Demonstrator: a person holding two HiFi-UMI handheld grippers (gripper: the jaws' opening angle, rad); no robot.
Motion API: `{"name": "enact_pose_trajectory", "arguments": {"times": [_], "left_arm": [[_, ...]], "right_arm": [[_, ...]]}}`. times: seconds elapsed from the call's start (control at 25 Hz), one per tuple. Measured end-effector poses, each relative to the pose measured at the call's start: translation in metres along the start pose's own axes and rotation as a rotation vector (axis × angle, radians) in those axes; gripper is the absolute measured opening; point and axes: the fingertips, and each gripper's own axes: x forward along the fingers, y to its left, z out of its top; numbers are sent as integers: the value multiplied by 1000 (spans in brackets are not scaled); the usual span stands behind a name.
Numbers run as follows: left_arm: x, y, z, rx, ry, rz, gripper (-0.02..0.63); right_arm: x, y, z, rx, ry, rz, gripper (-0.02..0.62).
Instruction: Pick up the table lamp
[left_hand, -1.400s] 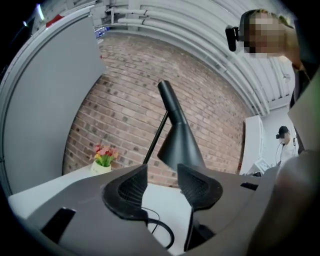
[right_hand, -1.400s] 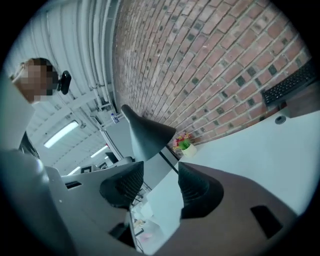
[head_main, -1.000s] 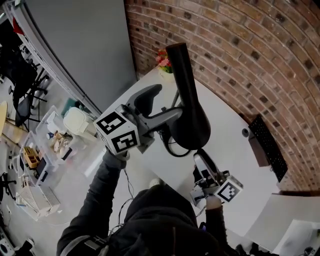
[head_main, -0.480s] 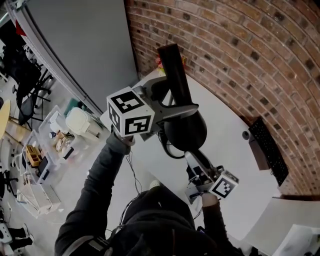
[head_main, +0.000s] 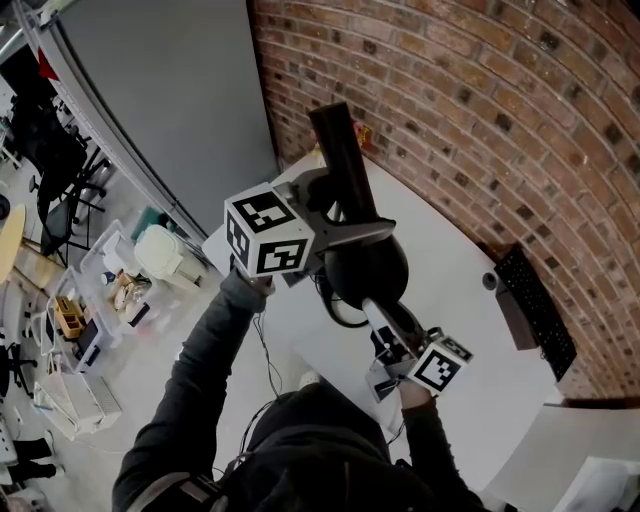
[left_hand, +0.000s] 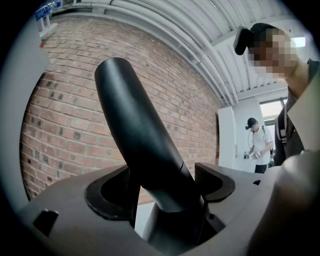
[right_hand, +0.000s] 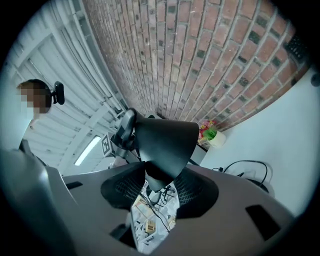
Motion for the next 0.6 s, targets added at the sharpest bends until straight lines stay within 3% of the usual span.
{"name": "enact_pose_trajectory", "arguments": {"times": [0.16, 0.44, 0.6], "left_arm": [[-1, 0, -2, 36, -26, 2, 403], [5, 1, -4, 66, 60, -25, 396], [7, 0, -3, 75, 55, -43, 394]], "right_arm": [[1, -4, -3, -30, 39, -12, 173], [4, -5, -3, -52, 52, -8, 173], [4, -8, -6, -54, 74, -9, 173]]}}
